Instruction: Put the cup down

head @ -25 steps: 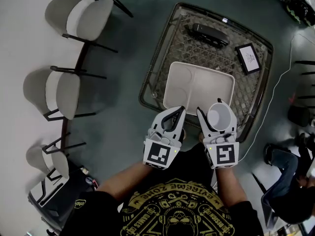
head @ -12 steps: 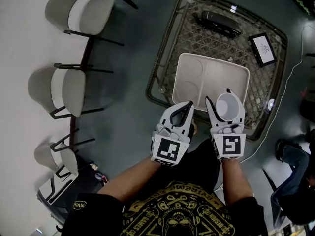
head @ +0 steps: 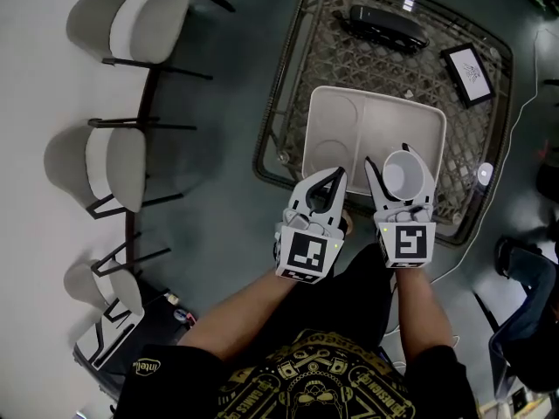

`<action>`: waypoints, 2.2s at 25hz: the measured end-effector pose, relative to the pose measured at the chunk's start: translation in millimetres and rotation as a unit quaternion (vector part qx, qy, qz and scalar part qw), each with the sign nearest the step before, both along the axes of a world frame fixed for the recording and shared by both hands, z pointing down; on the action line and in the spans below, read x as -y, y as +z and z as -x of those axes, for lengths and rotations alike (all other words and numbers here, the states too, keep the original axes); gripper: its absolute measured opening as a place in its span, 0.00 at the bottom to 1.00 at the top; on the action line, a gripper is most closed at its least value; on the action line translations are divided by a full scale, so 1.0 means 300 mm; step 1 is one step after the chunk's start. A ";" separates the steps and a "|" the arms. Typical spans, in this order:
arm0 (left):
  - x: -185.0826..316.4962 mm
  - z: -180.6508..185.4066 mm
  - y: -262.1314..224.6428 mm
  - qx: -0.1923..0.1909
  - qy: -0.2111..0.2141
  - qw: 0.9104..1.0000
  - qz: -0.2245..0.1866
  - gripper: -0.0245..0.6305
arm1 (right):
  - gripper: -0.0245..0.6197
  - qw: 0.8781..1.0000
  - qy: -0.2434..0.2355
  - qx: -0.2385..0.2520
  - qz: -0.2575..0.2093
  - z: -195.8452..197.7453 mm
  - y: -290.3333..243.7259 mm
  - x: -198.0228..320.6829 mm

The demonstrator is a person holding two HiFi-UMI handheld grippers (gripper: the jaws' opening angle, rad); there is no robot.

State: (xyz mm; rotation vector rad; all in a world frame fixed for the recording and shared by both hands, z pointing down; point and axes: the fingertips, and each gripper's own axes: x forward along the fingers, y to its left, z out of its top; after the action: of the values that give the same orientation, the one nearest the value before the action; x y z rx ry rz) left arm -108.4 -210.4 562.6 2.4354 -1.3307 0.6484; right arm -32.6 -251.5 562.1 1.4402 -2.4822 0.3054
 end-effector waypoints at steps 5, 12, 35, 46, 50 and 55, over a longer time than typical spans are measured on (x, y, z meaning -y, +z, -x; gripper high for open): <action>0.012 0.011 0.072 0.016 0.000 1.000 0.013 0.03 | 0.47 1.000 0.011 -0.008 0.021 -0.015 0.113 0.027; 0.035 0.024 0.136 0.032 0.001 0.999 0.020 0.03 | 0.47 0.999 0.004 -0.013 0.031 -0.005 0.210 0.046; 0.053 0.015 0.139 0.022 -0.003 1.000 0.018 0.03 | 0.50 0.989 -0.012 -0.061 0.137 0.014 0.358 0.003; 0.037 -0.009 0.155 0.015 -0.006 1.000 0.025 0.03 | 0.56 0.988 -0.024 -0.063 0.139 -0.005 0.355 -0.020; 0.042 -0.023 0.155 0.012 -0.005 1.000 0.026 0.03 | 0.58 0.987 -0.026 -0.066 0.145 -0.015 0.360 -0.033; 0.048 -0.023 0.149 0.014 -0.010 0.999 0.029 0.03 | 0.60 0.986 -0.035 -0.074 0.147 -0.014 0.357 -0.057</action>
State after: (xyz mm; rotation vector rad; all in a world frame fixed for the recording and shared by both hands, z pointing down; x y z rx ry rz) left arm -101.6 -224.8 607.4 2.3719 -1.3255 0.7077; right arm -28.4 -234.3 669.2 1.2073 -2.2515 0.5066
